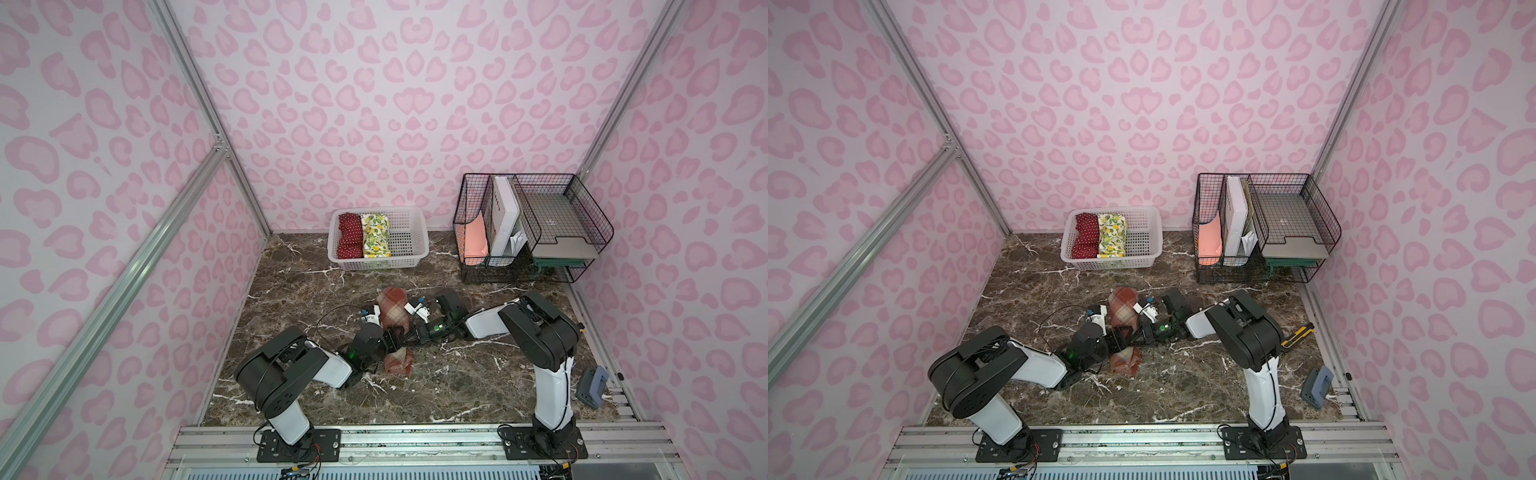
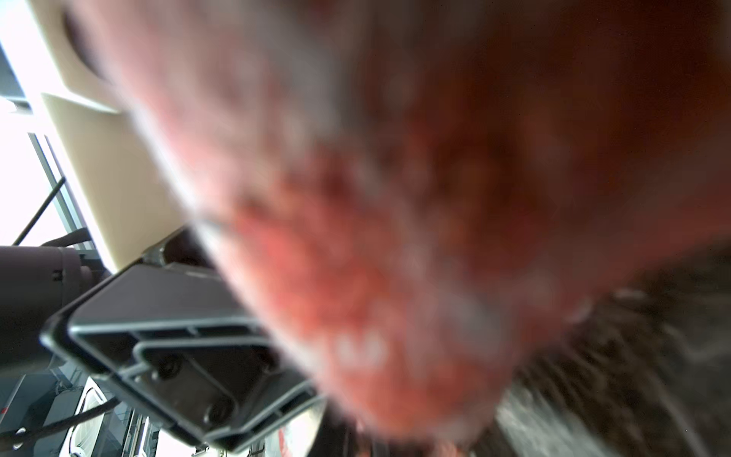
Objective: Roll up the skirts
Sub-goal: Pick up the skirt from the center of the board.
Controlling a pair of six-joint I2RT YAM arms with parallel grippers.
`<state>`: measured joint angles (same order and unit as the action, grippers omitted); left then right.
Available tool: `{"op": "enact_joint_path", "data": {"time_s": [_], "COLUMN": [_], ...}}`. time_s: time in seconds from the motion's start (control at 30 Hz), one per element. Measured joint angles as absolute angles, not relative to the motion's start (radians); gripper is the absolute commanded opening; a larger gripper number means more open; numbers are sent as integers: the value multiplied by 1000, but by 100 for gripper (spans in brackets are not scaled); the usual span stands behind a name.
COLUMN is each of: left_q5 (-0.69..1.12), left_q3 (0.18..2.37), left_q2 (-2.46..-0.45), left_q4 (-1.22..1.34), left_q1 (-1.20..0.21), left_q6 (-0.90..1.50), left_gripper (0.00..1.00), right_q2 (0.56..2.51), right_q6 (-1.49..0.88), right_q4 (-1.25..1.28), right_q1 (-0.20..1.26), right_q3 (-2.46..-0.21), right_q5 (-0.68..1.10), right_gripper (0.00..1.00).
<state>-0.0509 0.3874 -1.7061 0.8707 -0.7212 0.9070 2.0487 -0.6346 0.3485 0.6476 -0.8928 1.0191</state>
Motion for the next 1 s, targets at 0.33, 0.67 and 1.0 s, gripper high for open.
{"op": "enact_joint_path", "data": {"time_s": [0.33, 0.67, 1.0], "left_q5": [17, 96, 31], "left_q3": [462, 490, 572], "left_q2": [-1568, -1337, -1019], "left_q4": [619, 220, -33], "left_q1": [-710, -574, -543], "left_q6": [865, 728, 655], "left_gripper": [0, 0, 0], "right_q2": [1866, 1454, 1975], "right_q6": [-582, -441, -360], "right_q4": [186, -261, -347], "right_q1": [616, 574, 519], "right_q3": [-834, -933, -1670], "right_q5": [854, 277, 27], "right_gripper": [47, 59, 64]}}
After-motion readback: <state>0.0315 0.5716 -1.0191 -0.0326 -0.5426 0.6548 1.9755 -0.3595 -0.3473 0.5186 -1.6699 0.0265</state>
